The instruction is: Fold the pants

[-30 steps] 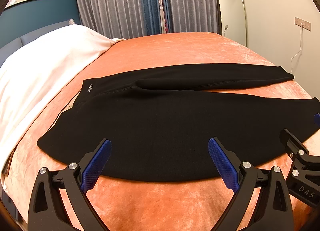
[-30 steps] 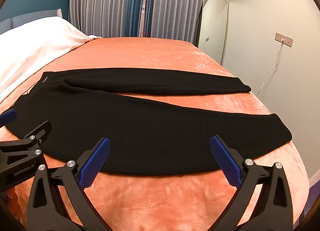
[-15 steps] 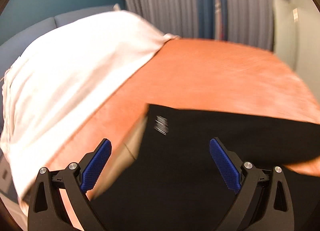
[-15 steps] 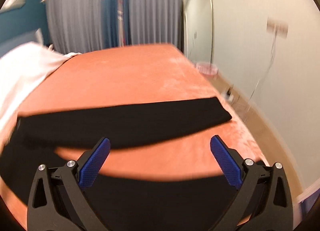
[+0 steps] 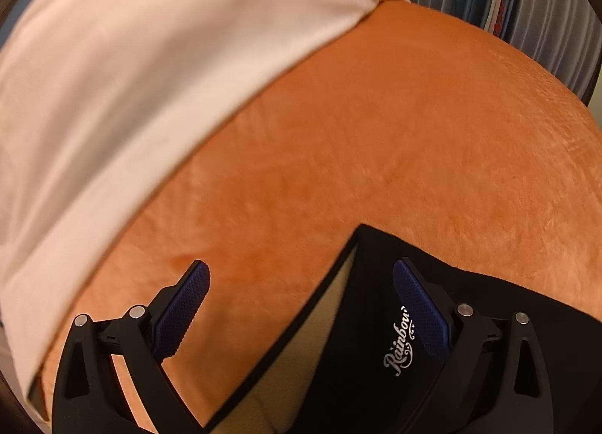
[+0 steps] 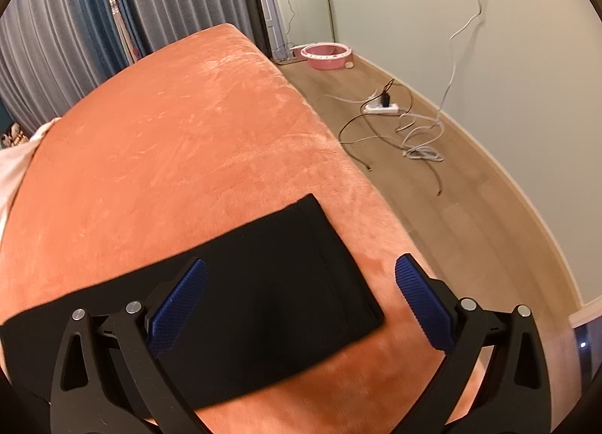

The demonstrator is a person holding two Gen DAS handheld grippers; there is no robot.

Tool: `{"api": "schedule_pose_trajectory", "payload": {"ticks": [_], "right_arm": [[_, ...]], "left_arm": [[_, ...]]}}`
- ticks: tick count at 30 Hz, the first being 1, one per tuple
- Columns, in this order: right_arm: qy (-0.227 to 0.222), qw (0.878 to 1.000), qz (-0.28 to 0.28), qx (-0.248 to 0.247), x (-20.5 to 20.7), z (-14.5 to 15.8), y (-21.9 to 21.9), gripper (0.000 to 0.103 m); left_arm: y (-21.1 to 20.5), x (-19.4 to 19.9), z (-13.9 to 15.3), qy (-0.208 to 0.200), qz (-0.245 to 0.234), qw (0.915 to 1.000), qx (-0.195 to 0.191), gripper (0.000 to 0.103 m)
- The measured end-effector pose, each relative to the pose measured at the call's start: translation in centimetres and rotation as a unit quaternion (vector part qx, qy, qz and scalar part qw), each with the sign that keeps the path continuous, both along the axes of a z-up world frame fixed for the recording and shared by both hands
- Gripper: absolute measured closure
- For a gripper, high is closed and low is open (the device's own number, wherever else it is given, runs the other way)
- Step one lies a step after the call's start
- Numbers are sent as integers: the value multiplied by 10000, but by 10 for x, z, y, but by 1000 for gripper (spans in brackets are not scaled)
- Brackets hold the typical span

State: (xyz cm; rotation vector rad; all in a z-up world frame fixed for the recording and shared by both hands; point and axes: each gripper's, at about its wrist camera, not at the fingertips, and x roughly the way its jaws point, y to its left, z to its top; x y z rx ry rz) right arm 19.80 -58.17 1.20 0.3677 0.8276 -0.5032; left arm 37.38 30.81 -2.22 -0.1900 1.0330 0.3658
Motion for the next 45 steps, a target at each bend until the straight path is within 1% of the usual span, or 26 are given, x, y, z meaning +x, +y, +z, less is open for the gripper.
{"api": "schedule_pose_trajectory", "payload": {"ticks": [1,4,7,9,11,12,14,17,19,20,21,22,23,24,25,26,27,28,31,34,35,38,41,43,44,45], "right_arm": [[14,10000,35,-11,1,-2,1,5],[126,9998,182,-18,20,-8,1,5],[127,9994,320,-71,34,-12,3,7],[155,9989,431,-31,39,-16,5,10],[278,9983,519,48,46,-23,6,18],[344,9979,541,113,48,-27,6,19],[410,9976,542,102,51,-31,7,18],[411,9974,581,107,55,-34,8,18],[425,9970,649,77,53,-34,12,19],[427,9967,685,65,55,-34,12,28],[448,9964,724,56,55,-34,14,35],[457,9965,704,36,54,-34,13,41],[433,9967,692,35,53,-33,13,50],[382,9969,678,81,50,-32,11,58],[353,9972,641,137,48,-31,10,73],[300,9976,591,219,45,-31,7,84],[260,9975,593,274,43,-30,7,90],[253,9974,613,297,41,-30,7,97],[262,9972,674,206,33,-24,12,103],[65,9979,624,145,18,-9,13,103],[-16,9981,595,144,12,-3,12,103],[-292,9980,535,146,-10,20,9,103],[-449,9978,462,129,-32,39,5,103],[-526,9976,434,150,-46,51,4,103],[-555,9972,461,202,-51,55,3,103],[-553,9962,542,395,-56,58,1,103]], "left_arm": [[3,2,-5,14,20,9999,-134,7],[3,6,-15,24,-10,9997,-257,7],[3,14,-26,143,-48,9991,-401,7],[2,17,-32,207,-116,9983,-541,7],[0,21,-37,260,-172,9980,-558,7],[-1,22,-38,281,-190,9979,-556,7],[-2,25,-41,305,-180,9978,-569,7],[-2,29,-44,310,-97,9969,-722,7],[-4,30,-44,267,-105,9968,-751,9],[-8,34,-42,181,-148,9970,-742,12],[-12,34,-38,55,-235,9969,-743,27],[-16,33,-36,3,-335,9965,-764,36],[-21,35,-34,3,-512,9956,-790,52],[-26,36,-34,43,-591,9955,-743,62],[-32,37,-33,98,-654,9960,-600,67],[-38,38,-33,181,-687,9967,-394,73],[-42,39,-33,219,-706,9970,-232,79],[-44,38,-32,208,-745,9968,-178,81],[-47,28,-17,-123,-756,9969,-170,83],[-41,13,4,-410,-674,9964,-314,85],[-39,6,13,-528,-653,9957,-379,93],[-32,-9,39,-751,-647,9934,-583,94],[-32,-24,59,-866,-682,9920,-610,94],[-28,-34,69,-938,-673,9908,-709,94],[-28,-39,74,-957,-676,9904,-737,94],[-28,-44,78,-954,-687,9903,-746,94]]}}
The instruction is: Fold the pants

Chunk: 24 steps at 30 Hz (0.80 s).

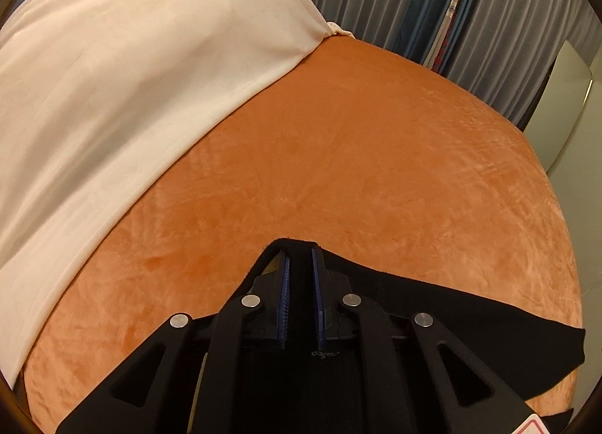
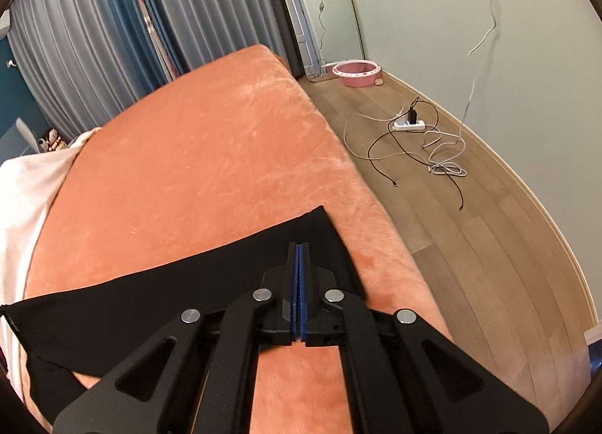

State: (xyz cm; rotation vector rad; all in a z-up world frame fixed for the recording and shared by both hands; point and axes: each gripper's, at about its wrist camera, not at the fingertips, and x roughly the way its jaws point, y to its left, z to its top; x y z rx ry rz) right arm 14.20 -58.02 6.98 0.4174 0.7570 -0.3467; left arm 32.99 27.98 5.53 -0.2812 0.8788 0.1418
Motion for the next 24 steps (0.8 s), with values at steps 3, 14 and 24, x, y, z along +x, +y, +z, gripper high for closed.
{"api": "schedule_pose_trajectory", "payload": {"ticks": [3,14,24], "right_arm": [[160,9998,-29,137,-5,1,-1,97],[609,9978,137,-207,62,-42,-5,12],[818,9953,433,-284,103,-74,0,100]], "left_arm": [[-4,-6,5,36,-29,10000,20,94],[-8,4,-22,136,34,9999,96,94],[-7,23,-32,138,223,9995,159,94]]}}
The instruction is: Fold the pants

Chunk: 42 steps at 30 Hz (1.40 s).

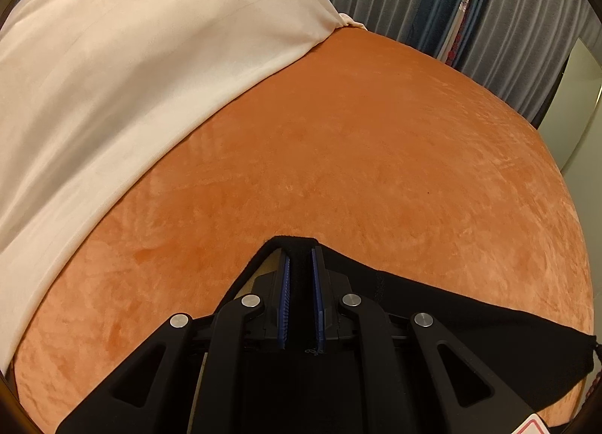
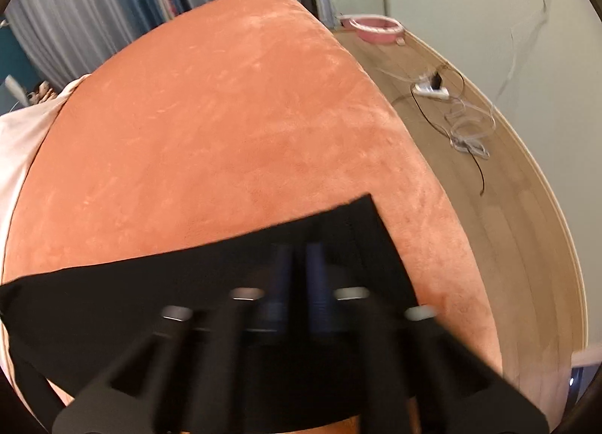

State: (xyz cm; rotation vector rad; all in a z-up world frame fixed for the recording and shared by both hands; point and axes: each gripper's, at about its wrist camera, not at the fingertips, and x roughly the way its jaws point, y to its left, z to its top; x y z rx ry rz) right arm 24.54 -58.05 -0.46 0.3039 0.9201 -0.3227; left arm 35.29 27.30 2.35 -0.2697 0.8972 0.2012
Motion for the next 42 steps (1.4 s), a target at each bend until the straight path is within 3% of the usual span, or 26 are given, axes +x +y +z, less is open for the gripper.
{"api": "schedule_pose_trajectory", "payload": {"ticks": [10,12,14,16,18,22,23,24,25,26,27,28,29,32,35,38,40,41,42], "right_arm": [[-1102,9931,225,-321,-59,103,32,101],[-1296,9902,224,-476,-77,127,38,103],[-1539,9869,173,-459,-97,148,38,103],[-1663,9850,82,-449,-119,167,34,103],[-1515,9881,49,-256,-134,172,28,103],[-1241,9919,-68,-243,-149,163,32,103],[-1204,9924,-101,-227,-148,159,33,98],[-1133,9933,-102,-191,-145,152,33,97],[-1069,9940,-108,-186,-141,146,33,94],[-968,9951,-125,-162,-135,138,32,77],[-883,9959,-133,-166,-129,129,32,65],[-823,9962,-141,-232,-123,120,32,41],[-767,9963,-152,-351,-117,112,31,29],[-556,9972,-173,-468,-86,82,21,23],[-189,9981,-231,-545,-53,47,8,23],[162,9981,-311,-507,-23,13,-4,23],[220,9980,-266,-528,-7,-2,-5,23],[222,9980,-216,-548,-1,-7,-4,23],[207,9982,-130,-543,4,-12,-2,32]], "left_arm": [[9,-38,49,-429,-62,9982,-411,94],[15,-55,64,-576,-1,9976,-385,103],[25,-75,84,-824,86,9961,-301,103],[37,-93,99,-990,119,9942,-401,103],[45,-107,109,-880,170,9957,-242,103],[39,-114,100,-382,-84,9991,-137,101],[35,-111,90,-131,-214,9995,-203,90],[31,-105,81,85,-254,9995,-194,61],[29,-100,71,226,-188,9995,-132,44],[26,-95,62,247,-24,9997,-19,25],[24,-88,53,213,114,9997,64,24],[24,-81,45,220,165,9996,60,24],[23,-69,33,315,221,9993,18,24],[19,-30,-3,636,383,9971,177,24],[7,11,-42,1033,210,9932,490,24],[-3,44,-78,1414,-3,9891,405,24],[-8,54,-86,1322,-30,9902,458,24],[-9,57,-85,1204,-49,9915,480,27],[-9,60,-85,1156,-107,9921,470,44]]}}
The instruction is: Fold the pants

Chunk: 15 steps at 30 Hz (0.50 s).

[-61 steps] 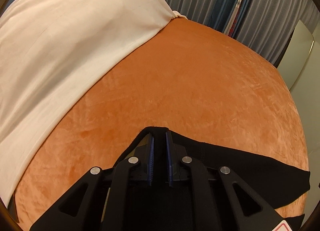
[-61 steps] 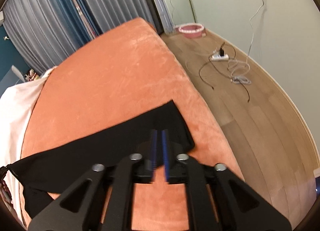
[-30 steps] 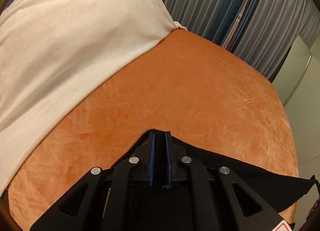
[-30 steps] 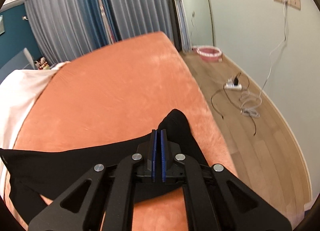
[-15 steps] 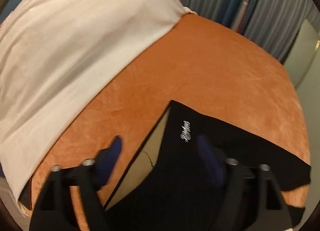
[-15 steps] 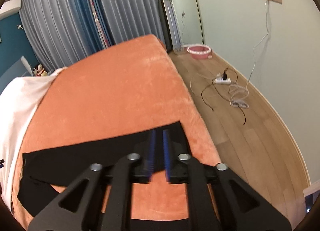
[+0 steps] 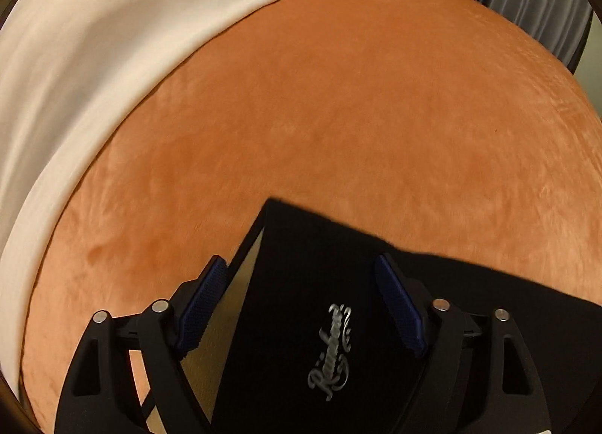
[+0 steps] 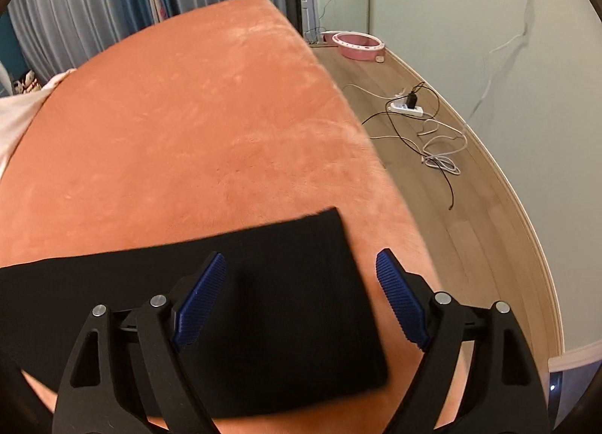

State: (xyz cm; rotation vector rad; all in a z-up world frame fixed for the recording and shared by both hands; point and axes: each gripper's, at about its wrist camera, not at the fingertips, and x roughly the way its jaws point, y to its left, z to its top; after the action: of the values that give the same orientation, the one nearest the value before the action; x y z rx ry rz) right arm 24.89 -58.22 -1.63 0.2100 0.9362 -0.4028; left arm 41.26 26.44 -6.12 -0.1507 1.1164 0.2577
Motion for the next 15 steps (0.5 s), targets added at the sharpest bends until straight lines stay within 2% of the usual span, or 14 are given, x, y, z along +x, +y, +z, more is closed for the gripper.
{"api": "schedule_pose_trajectory", "payload": {"ticks": [1,2,3,5,6,10,15], "right_arm": [[90,9999,49,30,7,-6,3,66],[63,9999,56,118,9,-8,5,81],[-35,9999,60,114,9,-5,9,92],[-323,9993,175,-5,1,12,21,95],[-430,9989,191,-2,-3,18,24,95],[-1072,9931,475,-56,-41,73,40,96],[-1524,9852,752,-201,-101,131,57,96]], "left_arm": [[0,1,1,-45,-70,10000,-55,57],[-1,2,5,-90,-109,9999,-37,84],[-1,0,8,-117,-126,9998,-83,84],[-4,-10,22,-326,-183,9993,-27,89],[-5,-17,30,-437,-225,9988,-93,97],[2,-55,84,-1147,-320,9909,-630,97],[15,-118,148,-1692,-565,9777,-1106,97]]}}
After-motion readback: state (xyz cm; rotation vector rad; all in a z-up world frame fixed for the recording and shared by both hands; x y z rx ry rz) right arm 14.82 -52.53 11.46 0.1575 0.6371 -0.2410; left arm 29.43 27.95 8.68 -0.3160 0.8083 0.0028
